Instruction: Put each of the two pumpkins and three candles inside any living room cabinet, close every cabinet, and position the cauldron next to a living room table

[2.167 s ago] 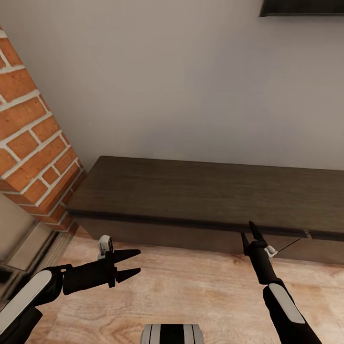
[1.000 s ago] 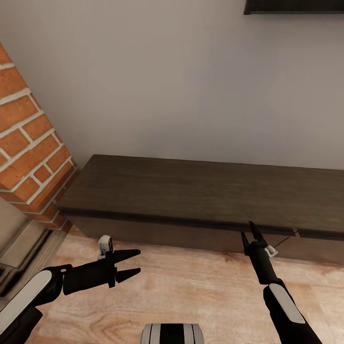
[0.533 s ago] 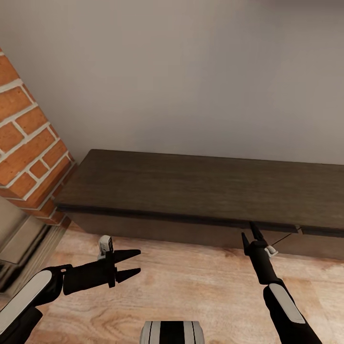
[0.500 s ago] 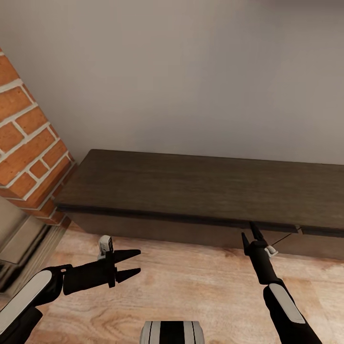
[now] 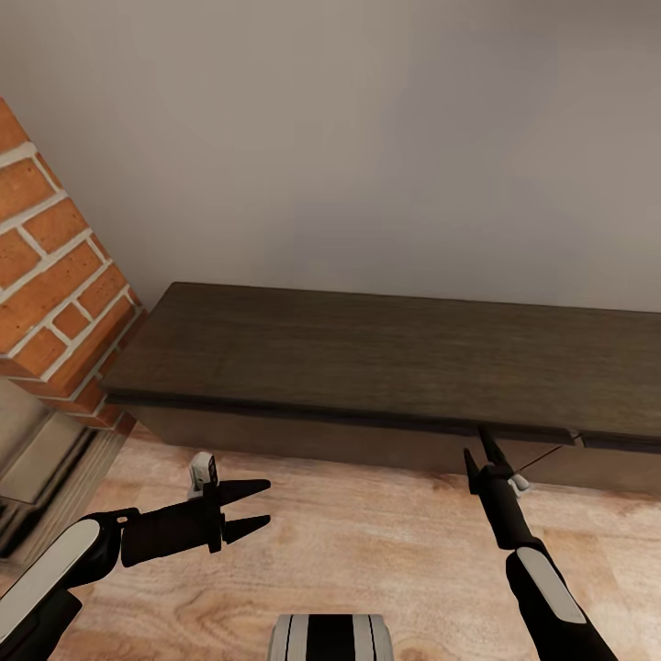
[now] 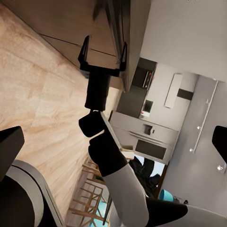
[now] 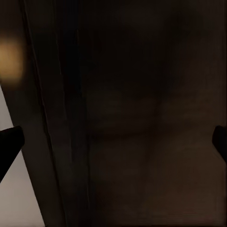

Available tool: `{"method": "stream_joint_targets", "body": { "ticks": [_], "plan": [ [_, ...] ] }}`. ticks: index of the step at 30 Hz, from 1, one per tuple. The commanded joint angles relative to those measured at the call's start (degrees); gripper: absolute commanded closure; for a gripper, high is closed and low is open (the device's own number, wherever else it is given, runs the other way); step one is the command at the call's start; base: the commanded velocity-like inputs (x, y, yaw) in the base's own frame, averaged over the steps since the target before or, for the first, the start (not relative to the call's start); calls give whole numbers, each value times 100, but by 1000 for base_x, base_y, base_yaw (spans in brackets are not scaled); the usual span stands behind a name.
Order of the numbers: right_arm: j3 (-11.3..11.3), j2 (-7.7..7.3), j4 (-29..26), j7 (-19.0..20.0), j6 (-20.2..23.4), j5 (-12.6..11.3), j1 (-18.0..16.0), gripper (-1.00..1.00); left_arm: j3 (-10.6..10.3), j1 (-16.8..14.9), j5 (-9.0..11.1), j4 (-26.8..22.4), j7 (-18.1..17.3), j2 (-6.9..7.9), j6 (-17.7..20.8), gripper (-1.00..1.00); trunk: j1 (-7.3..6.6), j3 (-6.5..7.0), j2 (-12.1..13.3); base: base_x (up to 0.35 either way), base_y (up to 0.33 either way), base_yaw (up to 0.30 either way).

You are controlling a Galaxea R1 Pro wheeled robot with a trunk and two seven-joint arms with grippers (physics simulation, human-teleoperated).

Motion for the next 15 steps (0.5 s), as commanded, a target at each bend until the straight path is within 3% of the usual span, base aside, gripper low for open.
{"method": "stream_joint_targets", "body": {
  "ticks": [1,15],
  "plan": [
    [-3,0,11,15,56,-60,-2,-100,-6,-4,-8,2,-20,4,6,-100,-1,-3,-1,0,0,0],
    [-2,8,42,20,56,-60,-2,-100,-9,-4,-8,3,-20,4,5,-100,-1,-3,-1,41,26,0]
  ]
}}
